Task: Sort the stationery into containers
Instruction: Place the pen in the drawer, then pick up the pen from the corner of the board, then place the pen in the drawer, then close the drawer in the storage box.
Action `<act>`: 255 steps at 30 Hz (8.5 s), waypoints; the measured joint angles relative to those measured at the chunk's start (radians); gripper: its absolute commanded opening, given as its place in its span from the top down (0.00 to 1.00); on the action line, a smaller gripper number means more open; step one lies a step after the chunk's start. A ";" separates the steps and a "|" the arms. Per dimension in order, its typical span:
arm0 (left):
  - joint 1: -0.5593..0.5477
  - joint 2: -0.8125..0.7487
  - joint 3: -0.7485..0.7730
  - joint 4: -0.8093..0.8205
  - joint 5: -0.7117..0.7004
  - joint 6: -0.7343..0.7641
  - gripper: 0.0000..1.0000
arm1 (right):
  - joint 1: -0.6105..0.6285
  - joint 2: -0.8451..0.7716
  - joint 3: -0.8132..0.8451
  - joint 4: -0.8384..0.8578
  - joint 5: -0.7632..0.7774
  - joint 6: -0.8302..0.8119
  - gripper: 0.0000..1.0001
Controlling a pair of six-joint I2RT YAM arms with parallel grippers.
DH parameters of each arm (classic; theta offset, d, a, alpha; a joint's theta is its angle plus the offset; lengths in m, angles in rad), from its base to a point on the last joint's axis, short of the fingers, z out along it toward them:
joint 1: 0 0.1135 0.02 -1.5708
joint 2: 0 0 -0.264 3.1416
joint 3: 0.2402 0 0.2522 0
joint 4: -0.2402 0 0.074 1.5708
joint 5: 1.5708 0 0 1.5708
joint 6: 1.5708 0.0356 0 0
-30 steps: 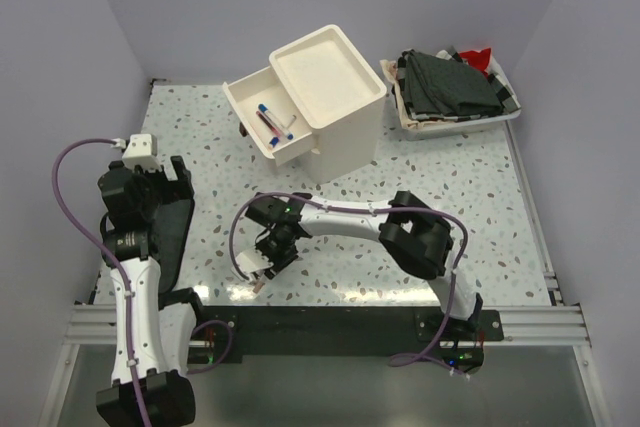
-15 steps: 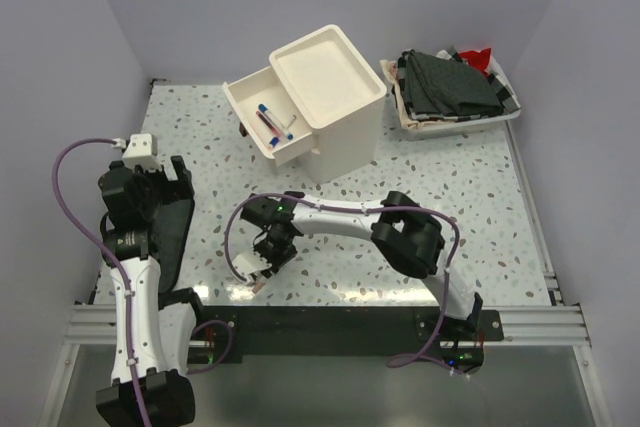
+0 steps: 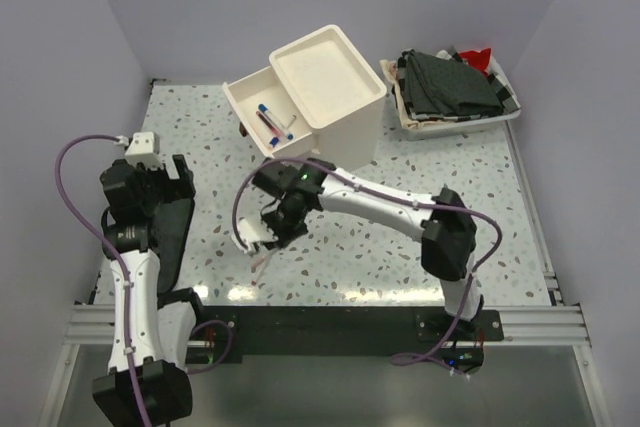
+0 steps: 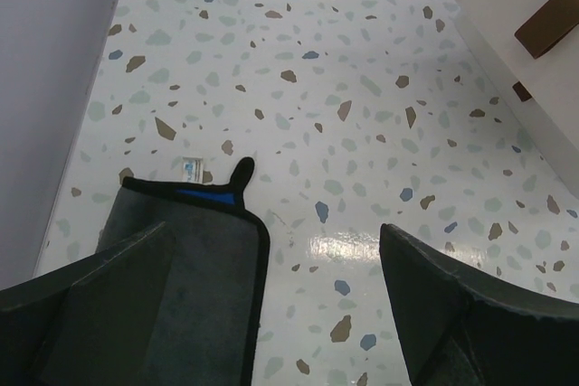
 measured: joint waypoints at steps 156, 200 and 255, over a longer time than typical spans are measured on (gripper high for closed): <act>0.024 0.128 0.035 0.046 0.040 -0.046 0.00 | -0.504 0.206 0.695 0.457 -0.005 1.359 0.26; 0.027 0.182 0.034 0.103 0.149 -0.072 0.06 | -0.750 0.167 0.664 0.294 0.249 0.773 0.49; -0.275 0.927 0.529 0.459 0.617 -0.115 1.00 | -0.803 0.190 0.667 0.285 0.198 0.819 0.97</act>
